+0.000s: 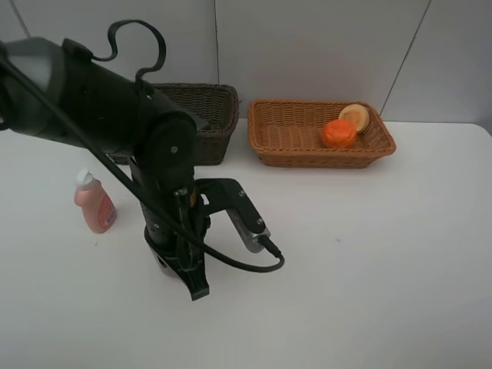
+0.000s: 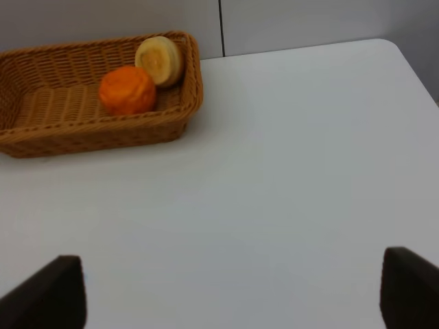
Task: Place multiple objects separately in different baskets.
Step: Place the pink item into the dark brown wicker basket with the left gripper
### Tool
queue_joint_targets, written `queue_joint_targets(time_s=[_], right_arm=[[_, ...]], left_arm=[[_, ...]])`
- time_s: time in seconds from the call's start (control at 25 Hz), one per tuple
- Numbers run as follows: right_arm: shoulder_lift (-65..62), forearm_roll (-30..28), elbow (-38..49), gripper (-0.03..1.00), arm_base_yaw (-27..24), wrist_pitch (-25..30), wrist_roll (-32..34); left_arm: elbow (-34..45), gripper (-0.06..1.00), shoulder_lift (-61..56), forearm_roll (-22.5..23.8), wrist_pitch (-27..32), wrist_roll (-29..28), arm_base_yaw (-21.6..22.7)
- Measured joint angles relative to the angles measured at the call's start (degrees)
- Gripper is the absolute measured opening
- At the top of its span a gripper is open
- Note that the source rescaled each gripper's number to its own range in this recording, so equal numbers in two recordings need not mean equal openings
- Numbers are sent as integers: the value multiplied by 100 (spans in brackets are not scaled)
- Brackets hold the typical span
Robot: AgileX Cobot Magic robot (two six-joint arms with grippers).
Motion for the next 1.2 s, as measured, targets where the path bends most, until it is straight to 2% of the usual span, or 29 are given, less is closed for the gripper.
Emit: queue_joint_targets(time_s=[0.36, 0.64, 0.96, 1.2], right_arm=[[0, 0, 0, 94, 0, 0, 0], [0, 0, 0, 94, 0, 0, 0], [0, 0, 0, 94, 0, 0, 0], [0, 0, 0, 94, 0, 0, 0]], left_arm=[[-1093, 0, -545, 0, 840, 0, 0], [-2114, 0, -969, 306, 1482, -8, 81], [-2588, 0, -974, 395, 1722, -8, 780], [-2588, 0, -974, 406, 1655, 9, 1634]])
